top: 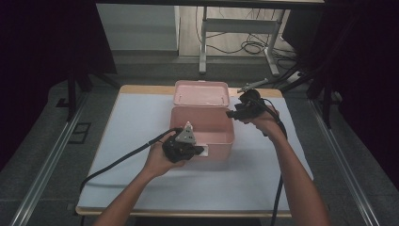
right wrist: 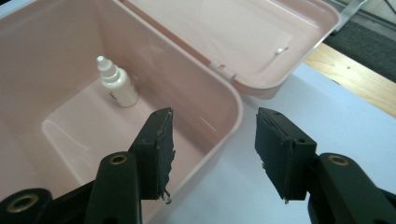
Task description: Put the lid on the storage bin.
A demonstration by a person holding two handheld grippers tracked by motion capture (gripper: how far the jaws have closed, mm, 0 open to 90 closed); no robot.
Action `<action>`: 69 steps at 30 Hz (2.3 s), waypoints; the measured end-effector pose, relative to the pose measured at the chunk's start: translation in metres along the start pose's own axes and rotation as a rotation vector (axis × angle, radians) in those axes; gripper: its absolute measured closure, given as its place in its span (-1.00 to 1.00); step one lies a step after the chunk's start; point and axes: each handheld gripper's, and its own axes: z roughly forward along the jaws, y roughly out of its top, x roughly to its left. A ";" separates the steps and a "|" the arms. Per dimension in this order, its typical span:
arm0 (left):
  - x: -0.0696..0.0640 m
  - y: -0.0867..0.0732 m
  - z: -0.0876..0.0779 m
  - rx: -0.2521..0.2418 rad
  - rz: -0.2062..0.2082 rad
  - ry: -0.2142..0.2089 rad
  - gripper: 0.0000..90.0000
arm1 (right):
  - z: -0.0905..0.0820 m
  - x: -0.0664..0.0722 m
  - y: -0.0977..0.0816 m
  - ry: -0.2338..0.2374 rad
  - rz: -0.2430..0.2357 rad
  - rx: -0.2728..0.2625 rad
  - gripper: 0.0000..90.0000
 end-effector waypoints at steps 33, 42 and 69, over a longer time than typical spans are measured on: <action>0.001 -0.002 0.000 -0.023 -0.012 -0.015 1.00 | 0.045 -0.039 0.041 -0.125 0.206 0.055 0.24; 0.001 -0.001 0.000 -0.012 -0.003 -0.014 1.00 | 0.061 -0.046 0.051 -0.147 0.239 0.075 0.34; 0.000 0.001 0.000 0.006 -0.017 -0.008 1.00 | 0.100 -0.068 0.067 -0.210 0.324 0.109 0.52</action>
